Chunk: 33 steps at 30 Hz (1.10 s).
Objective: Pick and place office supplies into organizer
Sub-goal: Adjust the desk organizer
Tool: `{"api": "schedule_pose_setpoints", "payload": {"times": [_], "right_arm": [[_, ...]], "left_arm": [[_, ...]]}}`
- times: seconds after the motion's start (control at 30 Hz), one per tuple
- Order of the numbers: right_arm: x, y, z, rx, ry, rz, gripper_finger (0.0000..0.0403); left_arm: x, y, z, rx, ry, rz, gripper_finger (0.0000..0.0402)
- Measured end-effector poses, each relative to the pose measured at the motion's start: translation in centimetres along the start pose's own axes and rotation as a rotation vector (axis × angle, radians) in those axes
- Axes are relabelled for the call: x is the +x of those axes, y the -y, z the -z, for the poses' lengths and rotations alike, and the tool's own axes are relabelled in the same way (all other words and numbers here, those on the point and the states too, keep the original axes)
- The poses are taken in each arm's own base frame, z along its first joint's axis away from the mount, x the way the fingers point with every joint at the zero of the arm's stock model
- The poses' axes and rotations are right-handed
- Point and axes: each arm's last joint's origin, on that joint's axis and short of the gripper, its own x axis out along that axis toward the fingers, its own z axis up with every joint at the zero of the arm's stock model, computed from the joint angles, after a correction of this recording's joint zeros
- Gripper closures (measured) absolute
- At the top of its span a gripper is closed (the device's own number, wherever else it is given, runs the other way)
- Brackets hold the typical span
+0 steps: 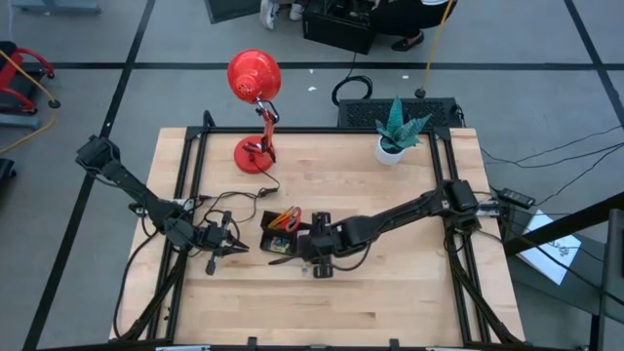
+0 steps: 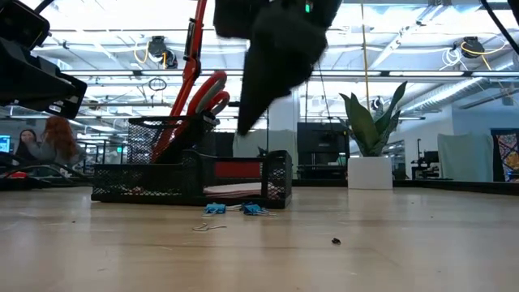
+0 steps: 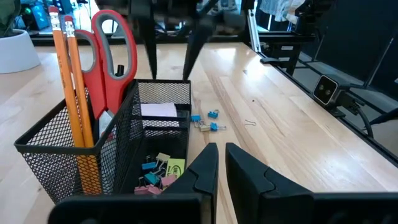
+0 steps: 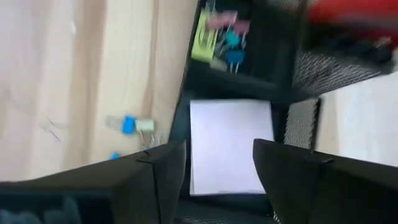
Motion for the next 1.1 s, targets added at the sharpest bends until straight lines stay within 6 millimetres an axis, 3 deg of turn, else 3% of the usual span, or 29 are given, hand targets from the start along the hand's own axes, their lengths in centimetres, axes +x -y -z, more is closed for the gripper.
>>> {"api": "schedule_pose_setpoints", "payload": {"times": [0.3,0.47,0.6,1.1], "right_arm": [[-1.5,-3.9,-0.8,0.017,0.155,-0.106,0.0266],[-0.6,-4.7,0.2,0.056,0.145,-0.116,0.0332],[0.8,-4.6,2.2,0.093,0.086,-0.104,0.0393],[3.4,-2.6,5.3,0.201,-0.019,-0.076,0.0401]], "left_arm": [[0.0,0.0,0.0,0.024,0.000,0.000,0.0364],[0.0,0.0,0.0,0.028,0.001,0.000,0.0364],[0.0,0.0,-0.1,0.025,0.008,0.001,0.0364],[0.0,0.0,-0.1,0.025,0.007,0.001,0.0364]]}}
